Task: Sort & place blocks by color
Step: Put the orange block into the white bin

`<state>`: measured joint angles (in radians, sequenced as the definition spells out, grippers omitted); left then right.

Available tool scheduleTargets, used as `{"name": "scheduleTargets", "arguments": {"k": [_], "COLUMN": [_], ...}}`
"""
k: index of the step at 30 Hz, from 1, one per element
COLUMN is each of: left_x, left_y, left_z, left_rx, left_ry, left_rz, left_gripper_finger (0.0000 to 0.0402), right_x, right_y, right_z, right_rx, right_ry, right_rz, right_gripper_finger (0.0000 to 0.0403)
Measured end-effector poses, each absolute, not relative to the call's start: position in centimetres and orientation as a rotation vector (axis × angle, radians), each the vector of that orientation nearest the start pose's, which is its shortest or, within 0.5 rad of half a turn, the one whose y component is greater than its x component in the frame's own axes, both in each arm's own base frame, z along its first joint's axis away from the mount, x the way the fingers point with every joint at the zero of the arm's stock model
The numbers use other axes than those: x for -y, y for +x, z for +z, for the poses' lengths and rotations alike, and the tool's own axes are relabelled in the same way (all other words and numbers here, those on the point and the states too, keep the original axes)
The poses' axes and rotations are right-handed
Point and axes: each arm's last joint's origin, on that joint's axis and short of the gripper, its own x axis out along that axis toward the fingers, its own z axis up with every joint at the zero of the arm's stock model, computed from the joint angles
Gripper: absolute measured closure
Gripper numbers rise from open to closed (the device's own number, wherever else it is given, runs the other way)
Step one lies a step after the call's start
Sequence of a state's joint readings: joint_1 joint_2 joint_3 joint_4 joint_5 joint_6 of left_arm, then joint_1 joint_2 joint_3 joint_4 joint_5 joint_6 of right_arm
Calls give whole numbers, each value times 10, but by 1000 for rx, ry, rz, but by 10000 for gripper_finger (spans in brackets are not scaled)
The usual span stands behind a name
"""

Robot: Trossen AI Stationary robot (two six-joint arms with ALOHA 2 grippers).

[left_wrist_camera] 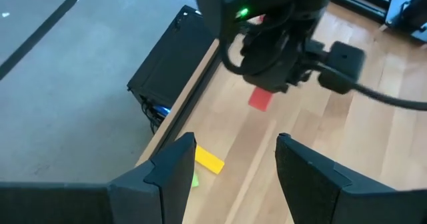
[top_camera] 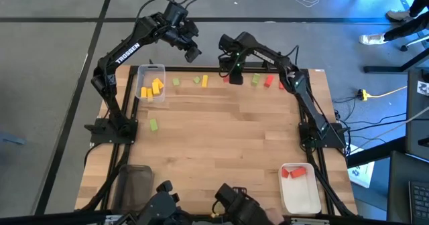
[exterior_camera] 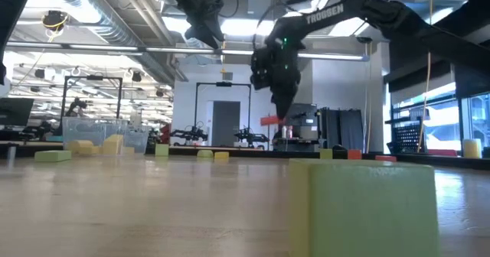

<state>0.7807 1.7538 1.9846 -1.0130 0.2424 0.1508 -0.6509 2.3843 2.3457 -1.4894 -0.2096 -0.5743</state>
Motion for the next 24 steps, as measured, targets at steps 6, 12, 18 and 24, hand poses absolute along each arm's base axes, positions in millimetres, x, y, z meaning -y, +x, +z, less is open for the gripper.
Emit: {"name": "scheduleTargets", "arguments": {"k": [6, 12, 18, 24], "left_x": [-249, -249, -248, -246], "left_y": [261, 261, 261, 263], "left_z": [410, 410, 410, 410], "left_rx": [-733, -742, -749, -729], "left_ry": [-207, -182, -128, -92], "left_rz": [439, 427, 384, 291], "left_gripper_finger": [207, 207, 207, 207], "right_x": [253, 229, 191, 141], "right_y": [362, 352, 333, 296], "right_z": [273, 318, 366, 391], "right_rx": [-1468, -1415, -1323, -1272], "right_ry": [157, 162, 155, 294], "right_rz": [-35, -186, -303, -365], "right_gripper_finger": [275, 275, 275, 275]}}
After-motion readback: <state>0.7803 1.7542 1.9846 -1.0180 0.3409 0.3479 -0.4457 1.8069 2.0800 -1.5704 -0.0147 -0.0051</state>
